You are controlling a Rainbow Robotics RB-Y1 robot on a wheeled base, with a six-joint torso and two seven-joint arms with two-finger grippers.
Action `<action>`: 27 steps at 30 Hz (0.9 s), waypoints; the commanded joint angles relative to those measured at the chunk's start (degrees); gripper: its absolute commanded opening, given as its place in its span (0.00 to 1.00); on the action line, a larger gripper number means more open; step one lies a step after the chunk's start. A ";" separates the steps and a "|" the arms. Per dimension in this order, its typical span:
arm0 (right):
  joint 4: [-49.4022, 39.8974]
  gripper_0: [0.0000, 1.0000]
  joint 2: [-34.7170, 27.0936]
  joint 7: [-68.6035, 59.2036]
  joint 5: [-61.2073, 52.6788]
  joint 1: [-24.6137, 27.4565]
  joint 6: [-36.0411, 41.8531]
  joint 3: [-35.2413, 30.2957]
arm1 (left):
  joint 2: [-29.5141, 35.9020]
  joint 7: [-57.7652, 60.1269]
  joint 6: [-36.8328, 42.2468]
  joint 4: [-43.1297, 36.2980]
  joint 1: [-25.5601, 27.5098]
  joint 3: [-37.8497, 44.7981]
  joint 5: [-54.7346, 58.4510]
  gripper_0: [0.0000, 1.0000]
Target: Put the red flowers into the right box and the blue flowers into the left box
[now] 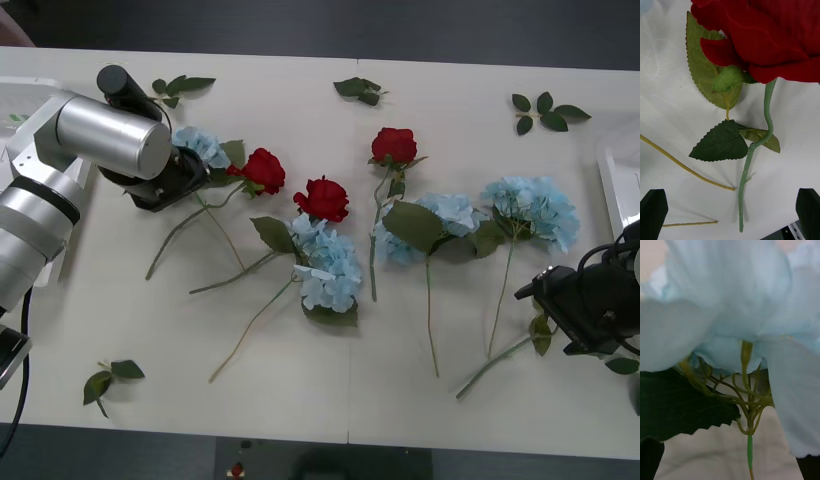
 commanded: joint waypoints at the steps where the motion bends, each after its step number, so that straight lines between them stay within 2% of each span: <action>1: 0.51 1.00 0.11 0.03 2.72 0.58 -0.99 -0.95 | -0.66 -0.42 -0.52 0.07 -1.86 0.19 -0.39 1.00; 18: 8.24 1.00 0.11 1.79 2.98 0.66 -7.14 -1.21 | -3.12 -0.69 -0.60 2.89 -1.86 0.11 -3.20 1.00; 20: 8.86 1.00 0.19 2.14 2.90 0.66 -7.75 -1.21 | -3.21 -0.69 -0.60 2.89 -1.86 0.11 -3.20 0.77; 23: 9.74 1.00 0.28 2.49 2.63 0.58 -8.46 -1.04 | -3.21 -0.51 -0.60 2.89 -1.86 0.11 -3.20 0.26; 25: 10.09 1.00 0.37 2.67 2.54 0.66 -8.81 -0.95 | -3.30 -0.51 -0.60 2.89 -1.86 0.11 -3.11 0.10; 27: 10.61 1.00 0.72 2.76 2.54 0.58 -8.90 -0.95 | -3.30 -0.42 -0.60 2.89 -1.86 0.11 -3.11 0.05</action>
